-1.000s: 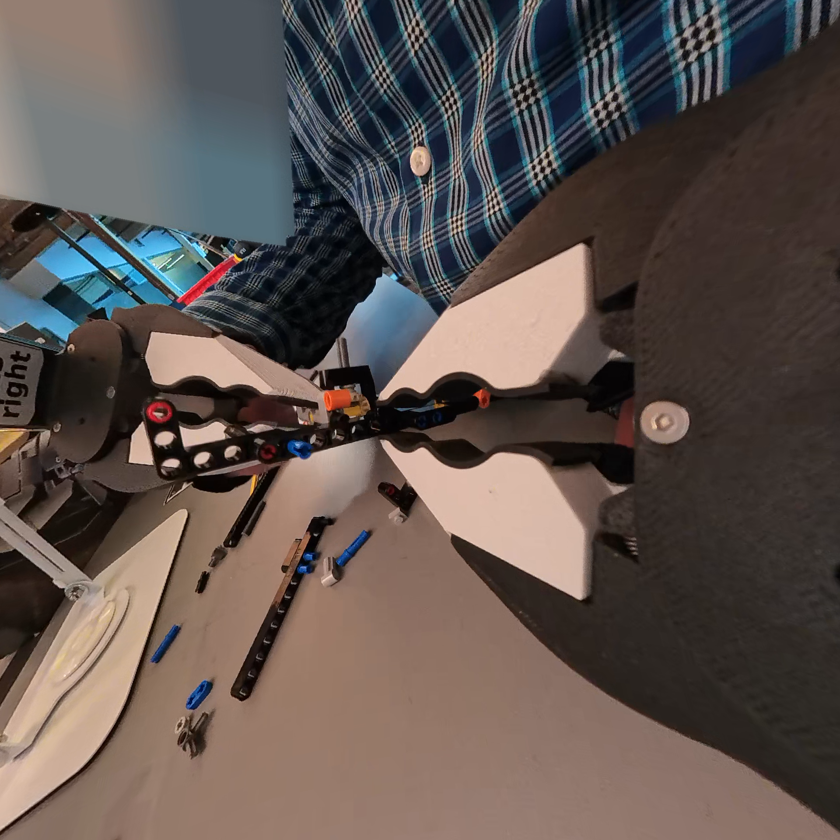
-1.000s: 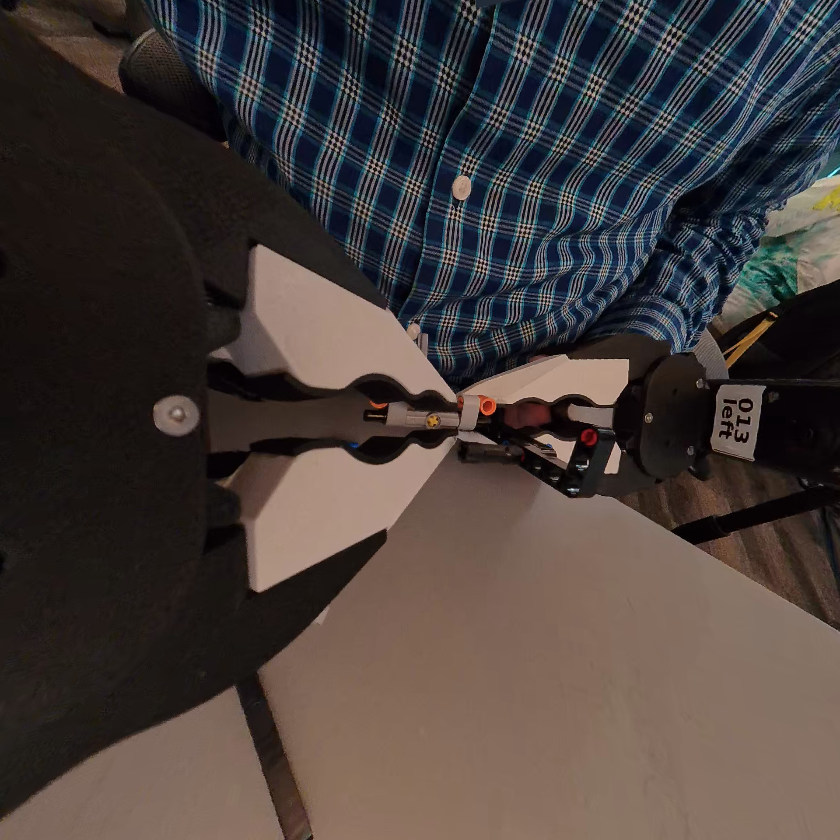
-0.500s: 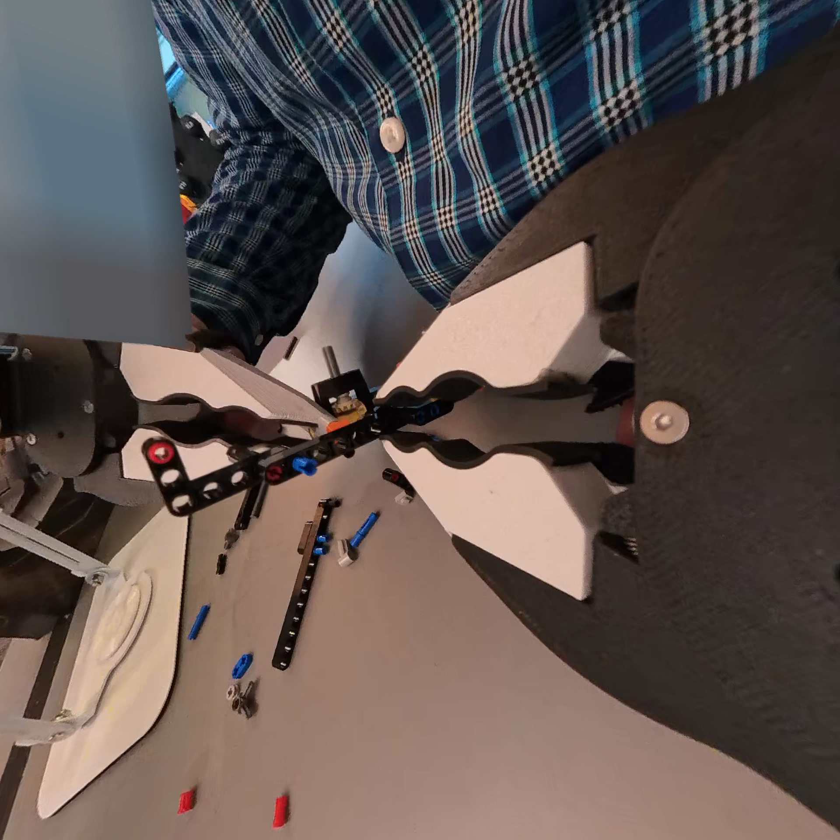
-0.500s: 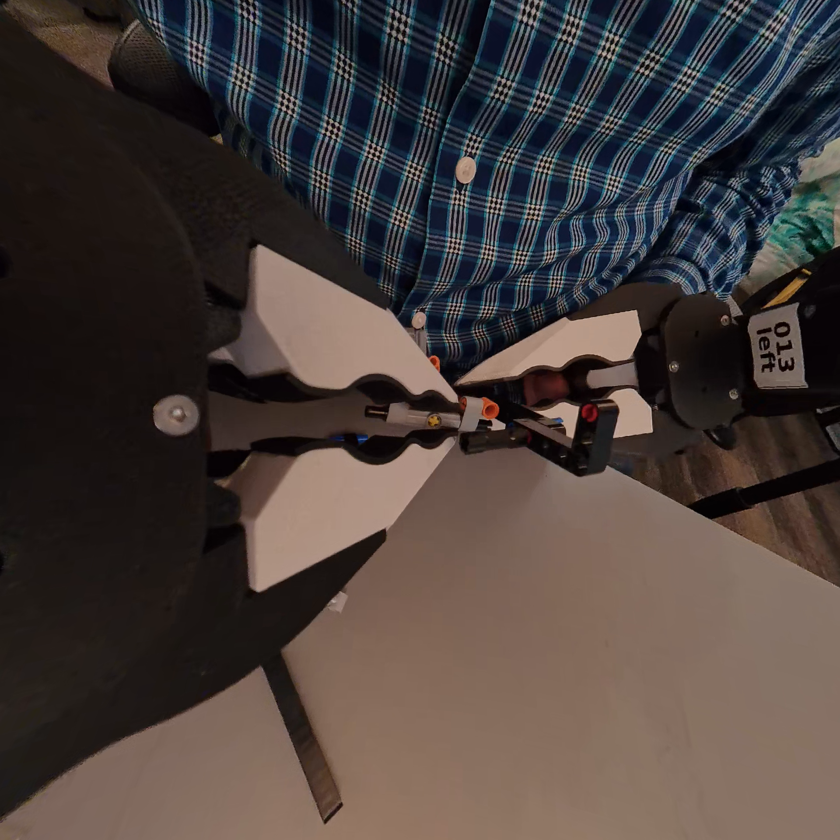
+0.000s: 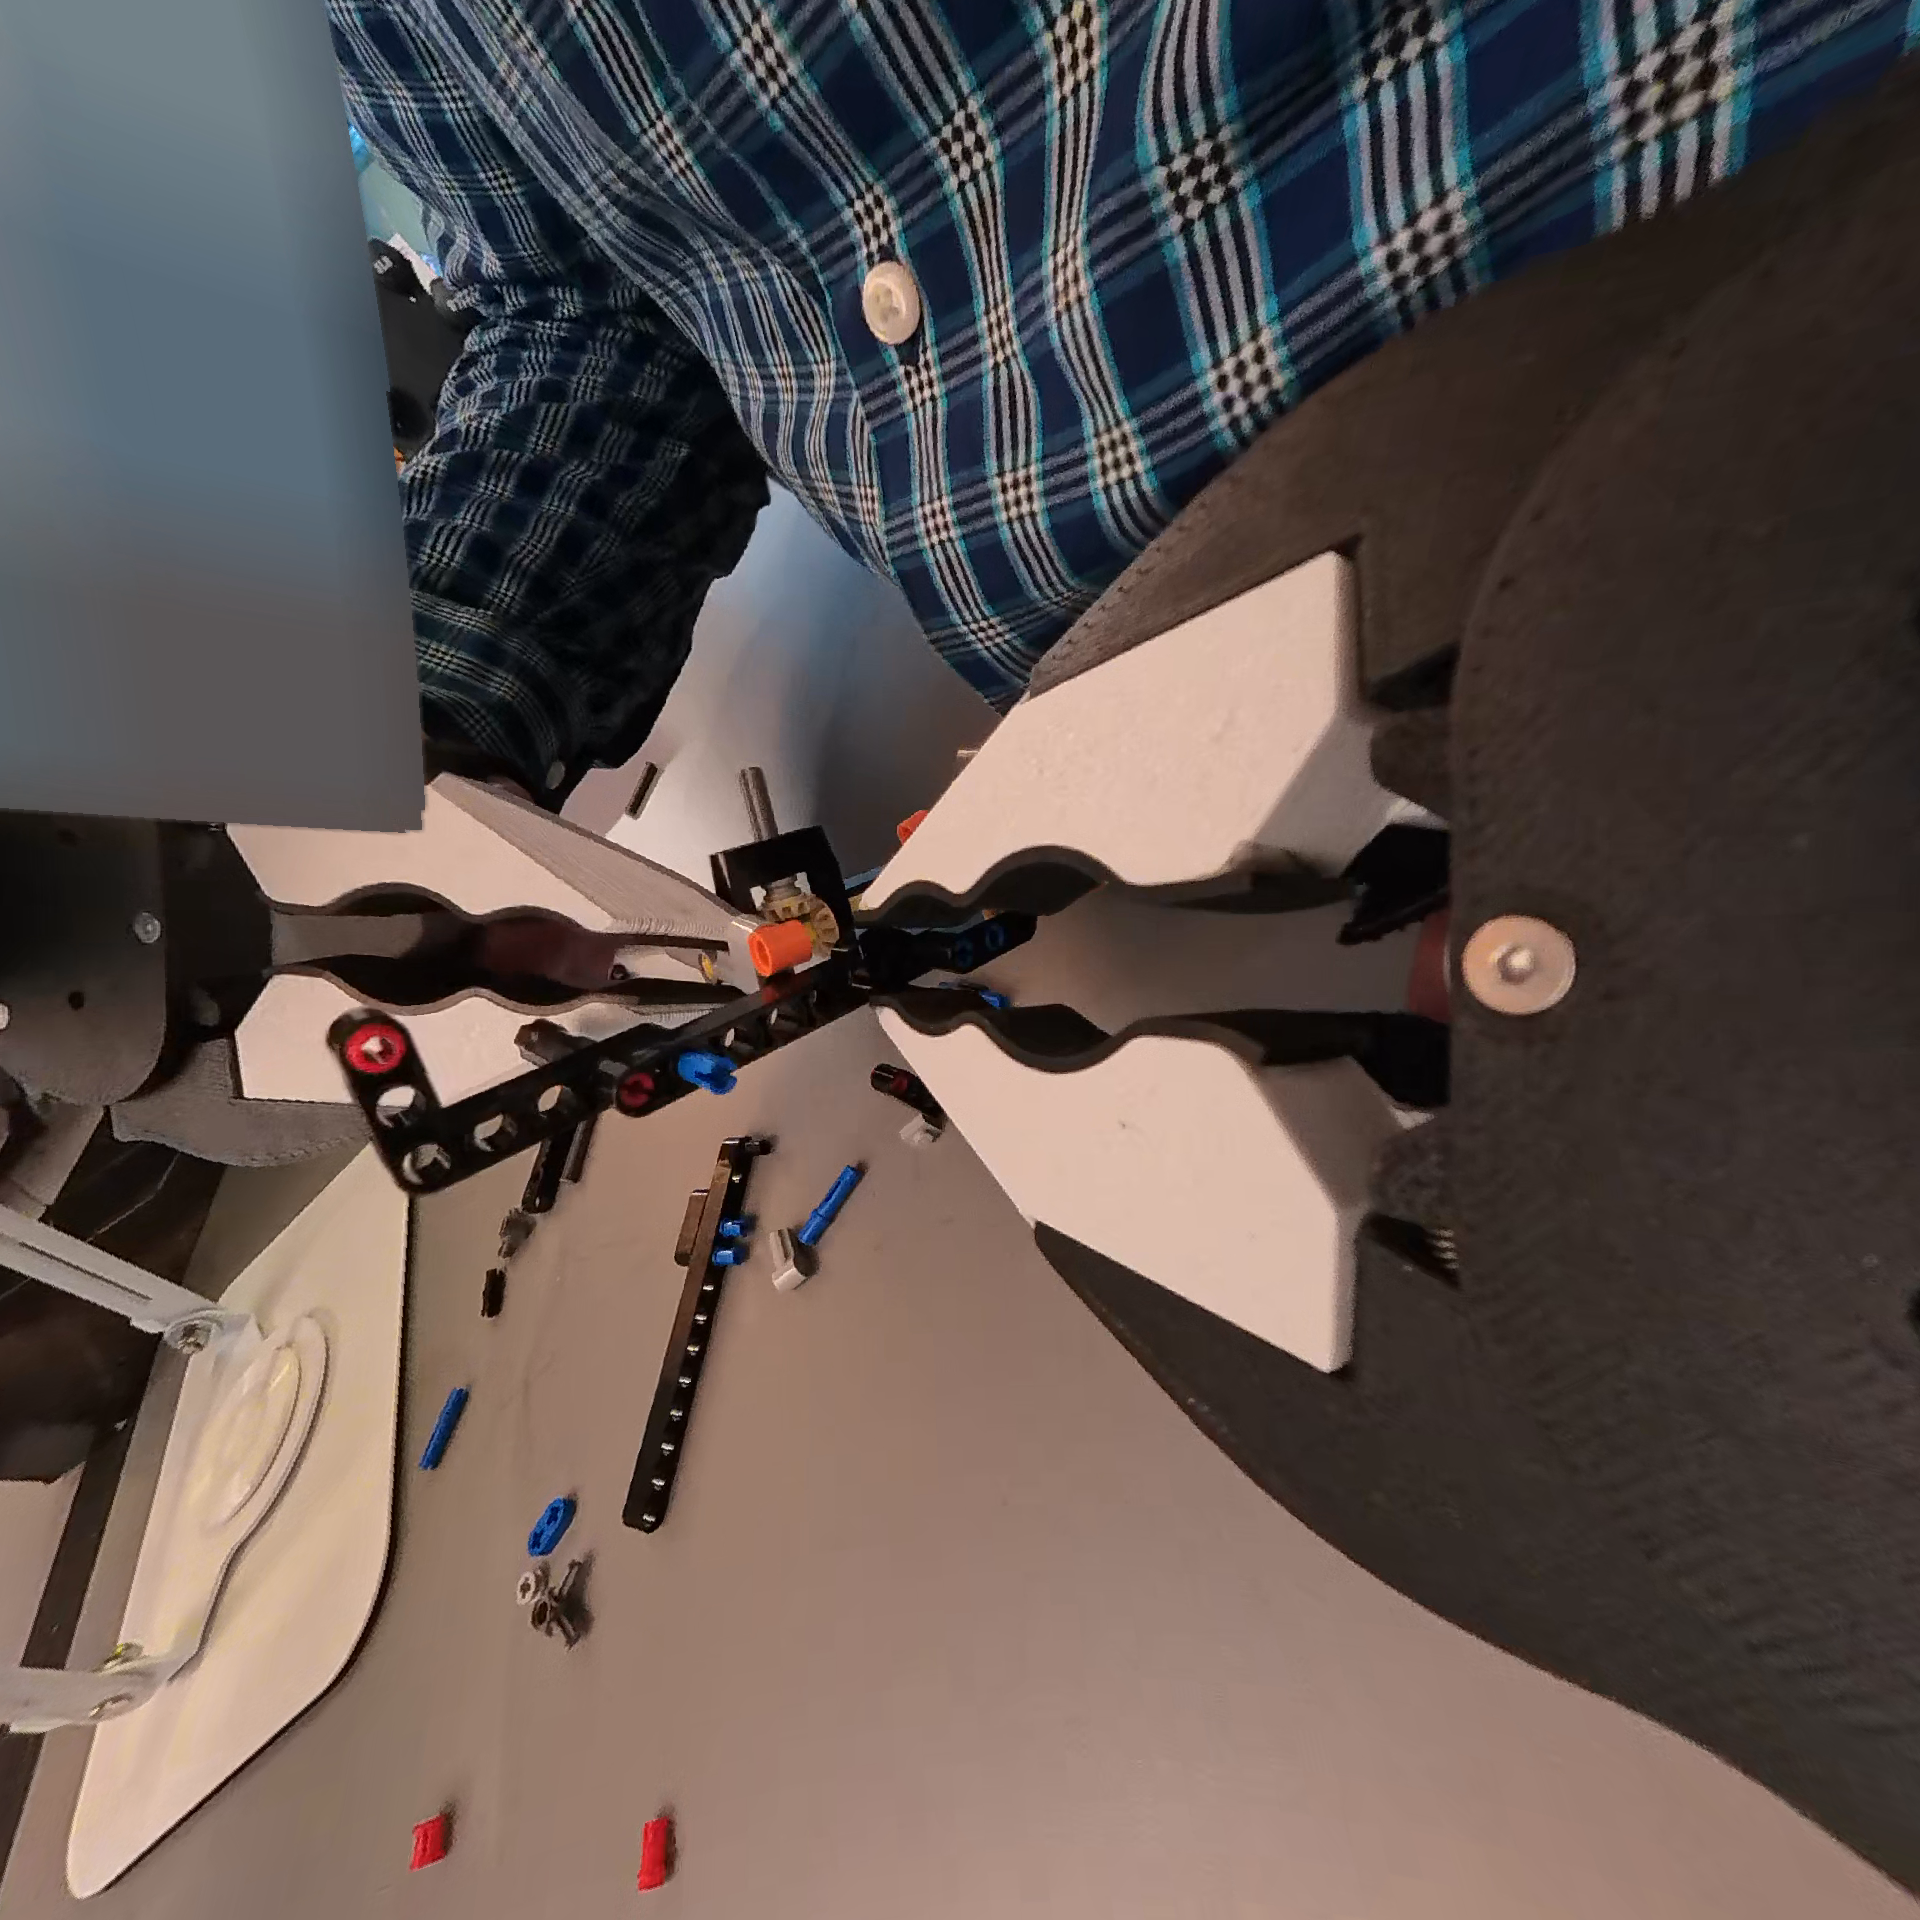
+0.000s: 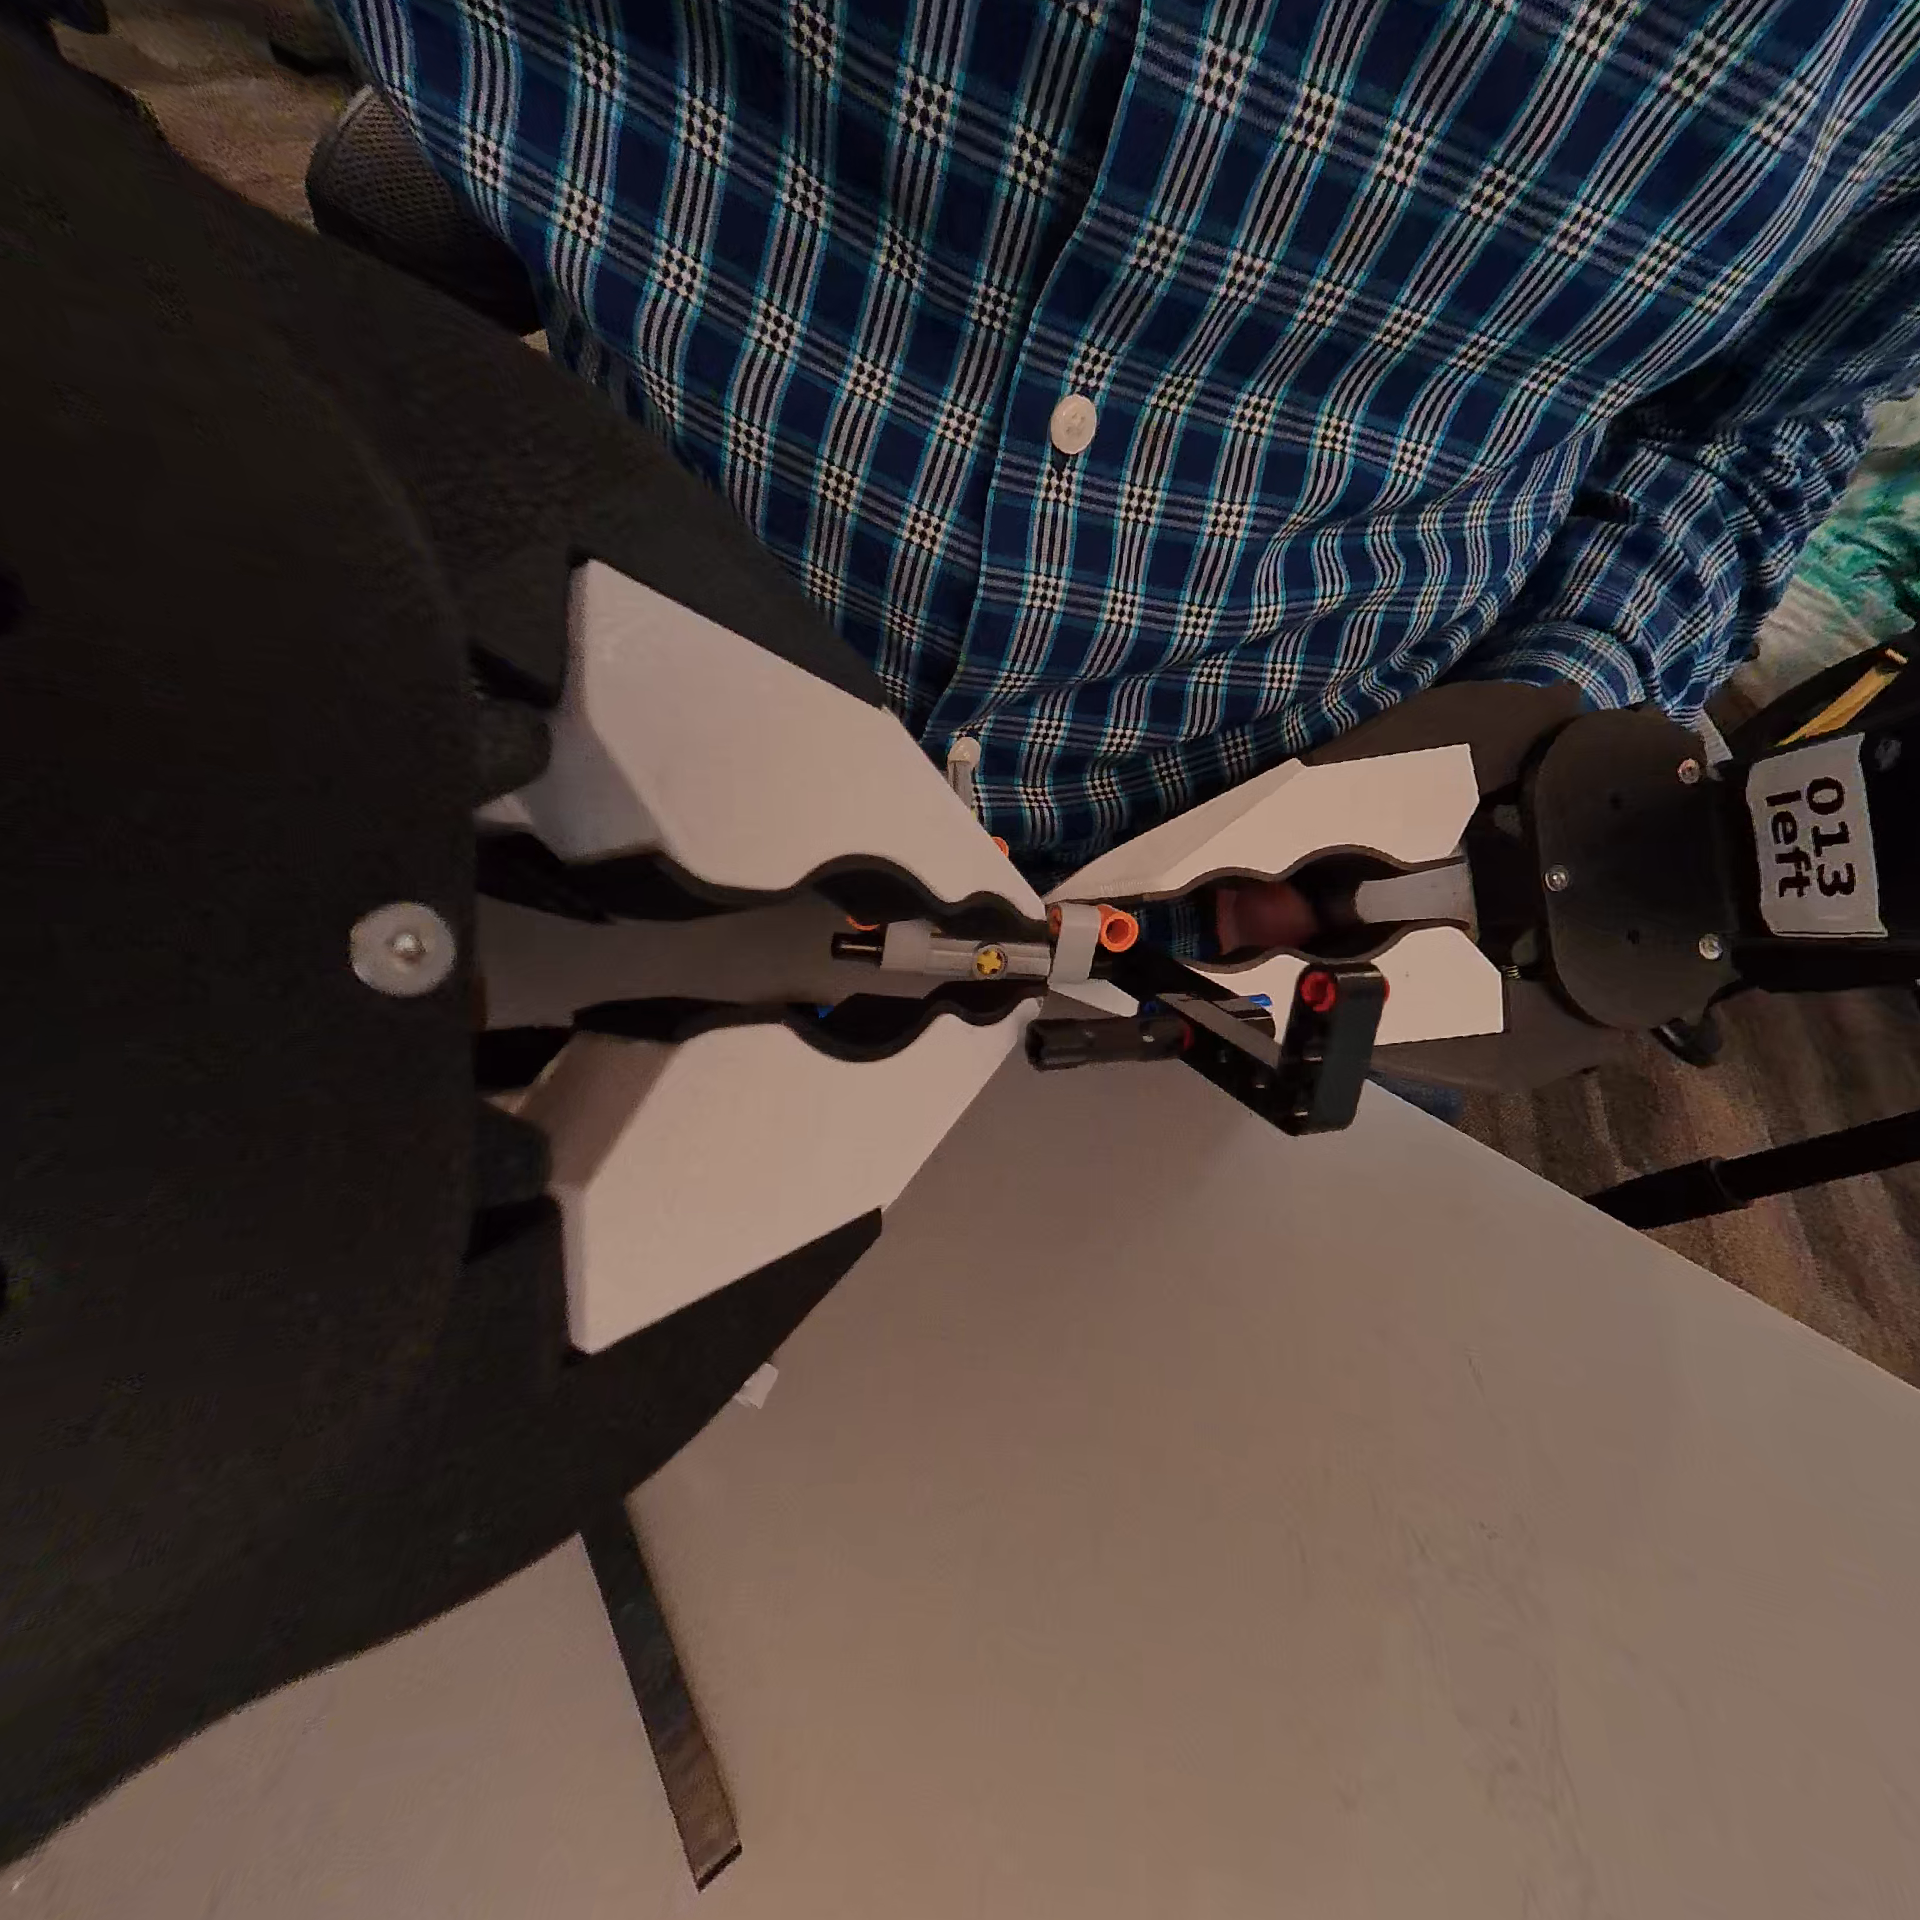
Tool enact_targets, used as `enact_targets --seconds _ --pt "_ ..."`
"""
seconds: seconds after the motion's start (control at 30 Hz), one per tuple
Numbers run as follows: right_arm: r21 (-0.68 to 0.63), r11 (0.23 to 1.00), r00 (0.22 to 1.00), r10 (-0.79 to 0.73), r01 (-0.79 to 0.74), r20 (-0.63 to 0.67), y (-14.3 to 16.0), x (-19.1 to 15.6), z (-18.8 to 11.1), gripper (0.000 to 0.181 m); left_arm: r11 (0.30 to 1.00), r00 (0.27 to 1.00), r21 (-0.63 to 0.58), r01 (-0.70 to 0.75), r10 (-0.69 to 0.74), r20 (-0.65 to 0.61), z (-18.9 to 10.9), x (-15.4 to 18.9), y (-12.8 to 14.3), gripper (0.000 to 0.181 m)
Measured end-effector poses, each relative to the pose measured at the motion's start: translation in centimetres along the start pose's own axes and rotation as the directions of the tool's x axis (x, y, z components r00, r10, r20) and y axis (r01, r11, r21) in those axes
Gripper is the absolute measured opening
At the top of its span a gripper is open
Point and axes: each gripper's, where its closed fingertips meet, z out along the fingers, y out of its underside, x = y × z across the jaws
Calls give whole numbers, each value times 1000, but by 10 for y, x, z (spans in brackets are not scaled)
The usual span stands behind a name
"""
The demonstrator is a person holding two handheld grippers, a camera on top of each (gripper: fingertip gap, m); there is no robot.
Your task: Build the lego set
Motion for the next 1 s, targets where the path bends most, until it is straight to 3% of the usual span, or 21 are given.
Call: enact_targets --seconds 0.13,0.47,1.0 --pt "3 1000 1000 10 -10 9 1 2 -1 5 1000 1000 -7 3 -3 10 1 -1 0 10" --pt "-40 993 990 112 -109 91 13 23 6 5 984 987 -85 159 -161 -19 7 -18 12 11" --pt "-97 984 979 163 -152 118 23 33 11 5 973 980 -122 198 -201 -13 12 -27 22 13"
